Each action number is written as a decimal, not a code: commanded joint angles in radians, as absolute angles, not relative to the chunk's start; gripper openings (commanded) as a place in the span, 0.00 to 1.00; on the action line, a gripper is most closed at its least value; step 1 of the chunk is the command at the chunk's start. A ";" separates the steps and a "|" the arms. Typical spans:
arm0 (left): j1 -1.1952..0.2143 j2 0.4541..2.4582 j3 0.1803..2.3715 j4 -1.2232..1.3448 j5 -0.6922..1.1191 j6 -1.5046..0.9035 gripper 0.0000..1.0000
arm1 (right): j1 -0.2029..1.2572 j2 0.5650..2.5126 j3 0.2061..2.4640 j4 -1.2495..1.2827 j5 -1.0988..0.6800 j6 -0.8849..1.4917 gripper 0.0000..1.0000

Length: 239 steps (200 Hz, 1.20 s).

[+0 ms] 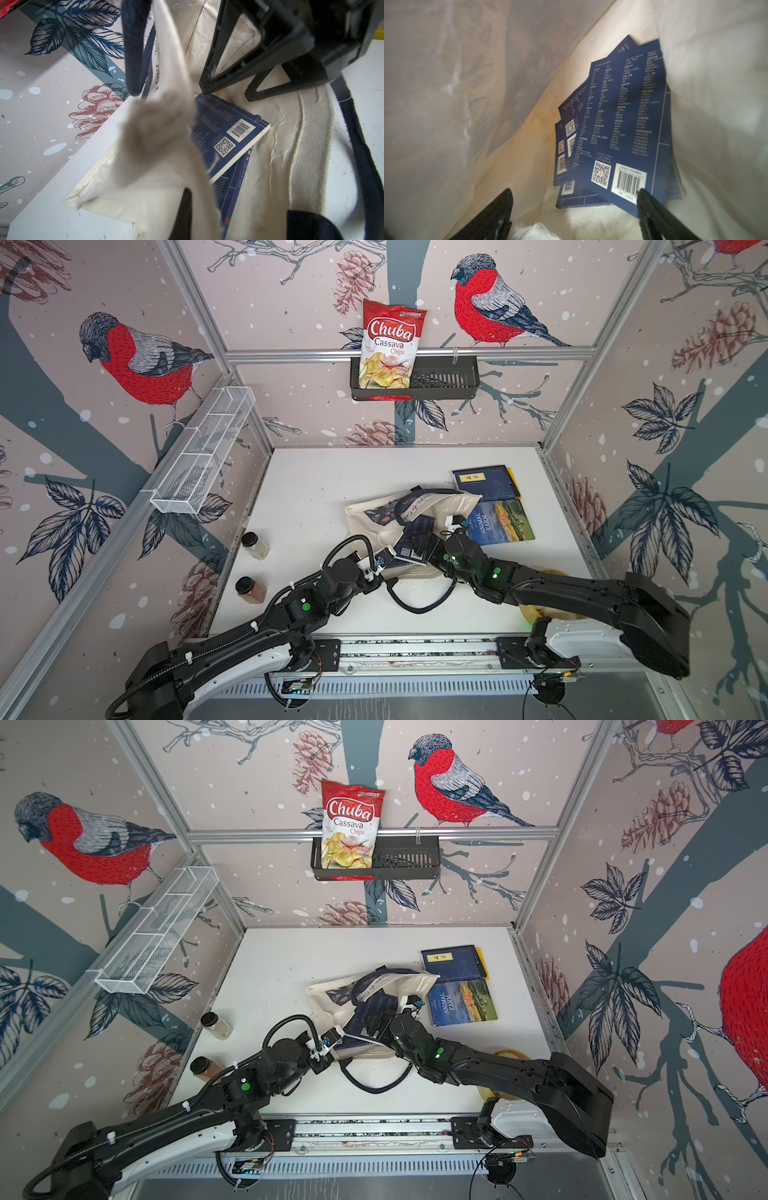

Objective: Take out the books from the canvas bag
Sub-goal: Pick up the book from the canvas bag.

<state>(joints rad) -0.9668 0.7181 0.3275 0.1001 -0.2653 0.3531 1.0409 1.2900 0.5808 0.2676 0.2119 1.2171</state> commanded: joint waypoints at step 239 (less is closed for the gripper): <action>-0.969 0.746 0.334 0.190 -0.244 0.350 0.00 | 0.899 1.568 0.505 0.762 0.072 1.213 0.61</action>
